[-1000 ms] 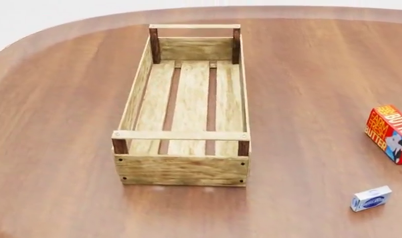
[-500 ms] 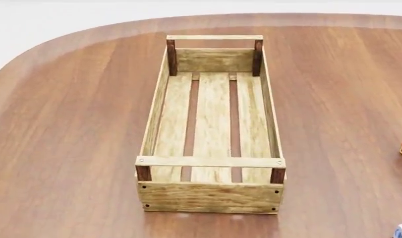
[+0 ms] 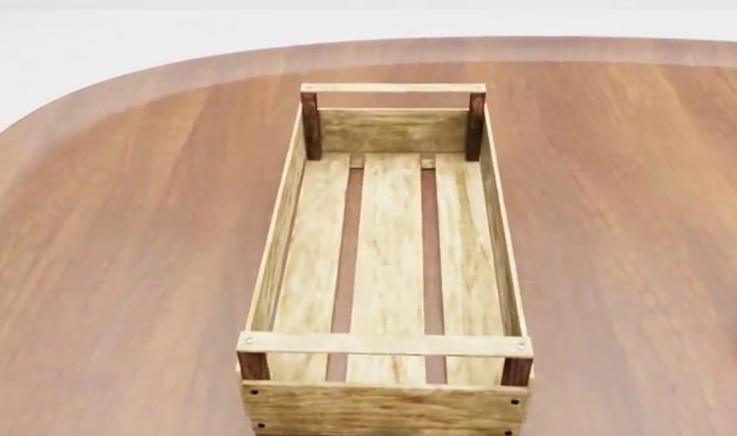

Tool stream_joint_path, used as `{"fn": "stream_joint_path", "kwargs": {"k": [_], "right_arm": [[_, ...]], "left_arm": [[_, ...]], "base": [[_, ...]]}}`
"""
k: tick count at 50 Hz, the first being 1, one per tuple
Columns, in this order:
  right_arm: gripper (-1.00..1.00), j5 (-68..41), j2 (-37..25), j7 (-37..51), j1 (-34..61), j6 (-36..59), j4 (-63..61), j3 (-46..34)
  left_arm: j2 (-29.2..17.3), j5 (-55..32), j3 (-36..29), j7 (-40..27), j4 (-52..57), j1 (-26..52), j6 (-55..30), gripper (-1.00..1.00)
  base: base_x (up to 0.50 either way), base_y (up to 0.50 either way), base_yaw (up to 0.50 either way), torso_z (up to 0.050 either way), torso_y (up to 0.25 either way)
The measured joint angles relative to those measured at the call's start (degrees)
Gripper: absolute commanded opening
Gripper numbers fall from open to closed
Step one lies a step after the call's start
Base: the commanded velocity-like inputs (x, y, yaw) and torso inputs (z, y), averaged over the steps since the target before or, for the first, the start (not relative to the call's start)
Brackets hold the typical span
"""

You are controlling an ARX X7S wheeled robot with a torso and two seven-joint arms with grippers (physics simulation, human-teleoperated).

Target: Pick up the cream cheese and put it in the tray.

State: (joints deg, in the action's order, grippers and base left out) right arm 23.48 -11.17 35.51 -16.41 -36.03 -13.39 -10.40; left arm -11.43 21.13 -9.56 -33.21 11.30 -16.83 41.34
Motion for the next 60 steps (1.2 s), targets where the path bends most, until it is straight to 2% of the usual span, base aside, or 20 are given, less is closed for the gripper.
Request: {"fn": "stream_joint_path", "kwargs": {"k": [60], "right_arm": [[1.0, -0.02, -1.73, 1.25, 0.52, 1.92, -0.26, -2.58]], "left_arm": [[-1.81, -0.16, -1.72, -2.44, 0.13, 0.64, -1.25, 1.0]], "base": [[0.08, 0.0, 0.0, 0.0, 0.0]]}}
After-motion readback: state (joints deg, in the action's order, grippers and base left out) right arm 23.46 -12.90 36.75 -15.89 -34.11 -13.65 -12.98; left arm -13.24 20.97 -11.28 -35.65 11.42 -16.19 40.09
